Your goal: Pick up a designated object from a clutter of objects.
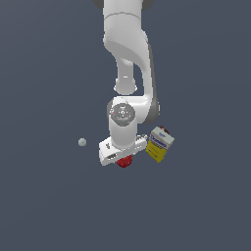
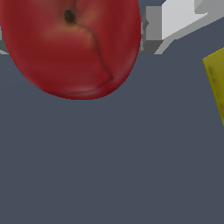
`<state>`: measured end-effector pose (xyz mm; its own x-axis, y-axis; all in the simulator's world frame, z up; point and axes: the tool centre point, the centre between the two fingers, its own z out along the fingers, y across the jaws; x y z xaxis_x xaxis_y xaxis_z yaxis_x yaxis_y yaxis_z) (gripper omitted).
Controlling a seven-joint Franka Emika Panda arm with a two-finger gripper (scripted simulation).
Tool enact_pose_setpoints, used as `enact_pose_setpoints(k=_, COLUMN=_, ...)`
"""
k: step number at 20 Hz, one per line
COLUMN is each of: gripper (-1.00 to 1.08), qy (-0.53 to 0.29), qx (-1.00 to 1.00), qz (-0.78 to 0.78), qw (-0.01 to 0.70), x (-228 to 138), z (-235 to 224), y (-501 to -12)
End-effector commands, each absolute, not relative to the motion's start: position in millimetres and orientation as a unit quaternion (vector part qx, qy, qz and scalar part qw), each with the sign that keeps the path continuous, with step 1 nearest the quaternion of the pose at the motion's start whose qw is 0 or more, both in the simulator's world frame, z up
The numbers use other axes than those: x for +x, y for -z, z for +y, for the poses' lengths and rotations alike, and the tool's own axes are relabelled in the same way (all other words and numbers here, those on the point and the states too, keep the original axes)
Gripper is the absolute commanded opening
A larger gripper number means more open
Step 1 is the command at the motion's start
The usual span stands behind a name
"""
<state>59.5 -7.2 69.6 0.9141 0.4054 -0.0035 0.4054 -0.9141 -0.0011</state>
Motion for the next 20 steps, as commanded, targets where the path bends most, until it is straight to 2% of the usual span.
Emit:
enact_pose_setpoints(k=1, gripper=-1.0, qy=0.0, qx=-0.978, qz=-0.207, qw=0.0, x=62, z=-7, y=-86)
enact_pose_setpoints(k=20, gripper=-1.0, qy=0.0, qx=-0.978, qz=-0.208, qw=0.0, x=83, z=-2, y=-283)
